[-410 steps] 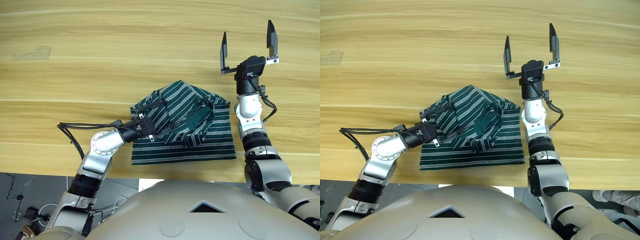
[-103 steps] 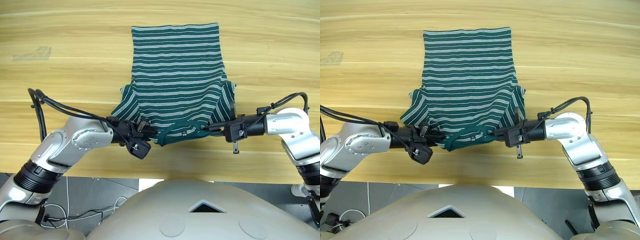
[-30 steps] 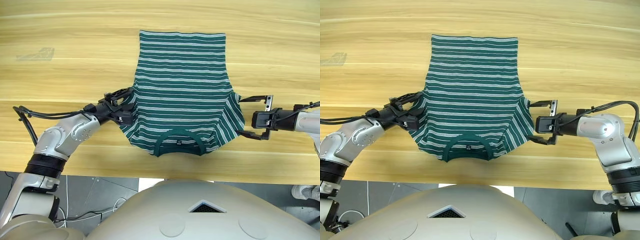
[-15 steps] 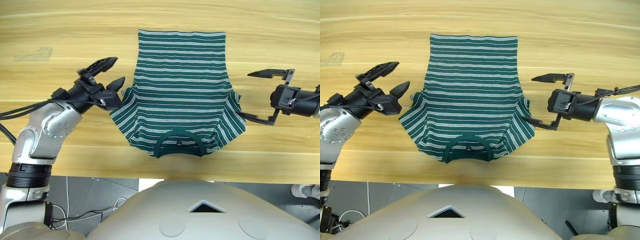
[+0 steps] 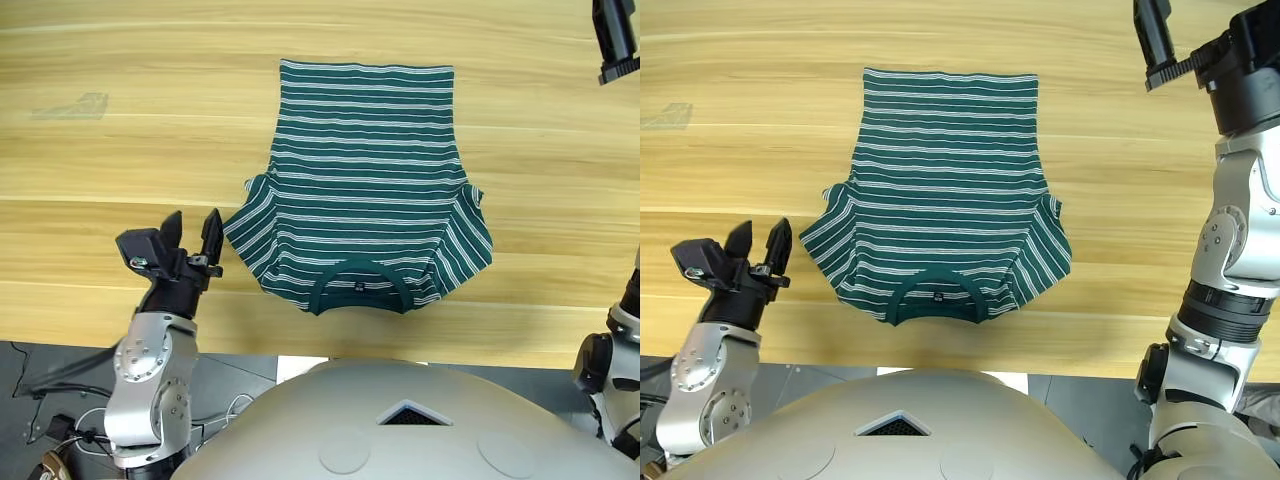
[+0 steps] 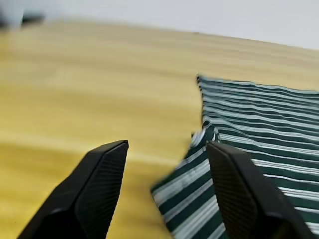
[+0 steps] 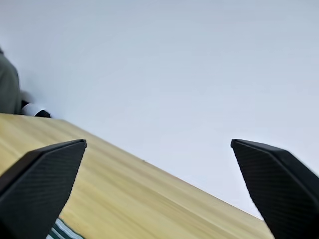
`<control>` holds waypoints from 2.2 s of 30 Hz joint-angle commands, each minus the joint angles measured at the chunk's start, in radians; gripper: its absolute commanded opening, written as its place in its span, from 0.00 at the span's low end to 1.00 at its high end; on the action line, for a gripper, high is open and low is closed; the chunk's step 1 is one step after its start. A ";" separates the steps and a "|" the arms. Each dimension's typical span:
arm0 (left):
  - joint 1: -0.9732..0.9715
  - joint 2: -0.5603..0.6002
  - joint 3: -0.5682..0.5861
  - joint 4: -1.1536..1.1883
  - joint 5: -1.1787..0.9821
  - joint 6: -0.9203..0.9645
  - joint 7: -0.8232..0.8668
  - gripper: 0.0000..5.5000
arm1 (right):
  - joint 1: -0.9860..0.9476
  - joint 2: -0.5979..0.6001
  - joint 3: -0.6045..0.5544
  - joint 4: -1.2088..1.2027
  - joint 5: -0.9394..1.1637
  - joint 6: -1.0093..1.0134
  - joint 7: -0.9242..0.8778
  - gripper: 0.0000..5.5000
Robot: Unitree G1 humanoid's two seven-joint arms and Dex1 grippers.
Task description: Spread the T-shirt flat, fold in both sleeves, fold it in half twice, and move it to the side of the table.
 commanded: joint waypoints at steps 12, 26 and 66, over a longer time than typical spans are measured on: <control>-0.103 -0.085 0.038 0.134 -0.083 0.174 0.110 0.53 | -0.030 0.058 -0.016 0.013 -0.053 -0.005 -0.092 0.98; -0.144 -0.087 0.041 0.223 -0.043 0.179 0.070 0.44 | -0.051 0.073 0.009 0.026 -0.094 -0.011 -0.087 0.98; -0.070 0.099 -0.304 0.226 0.507 -0.173 -0.173 0.00 | -0.010 0.120 0.060 0.071 -0.142 -0.053 -0.076 0.98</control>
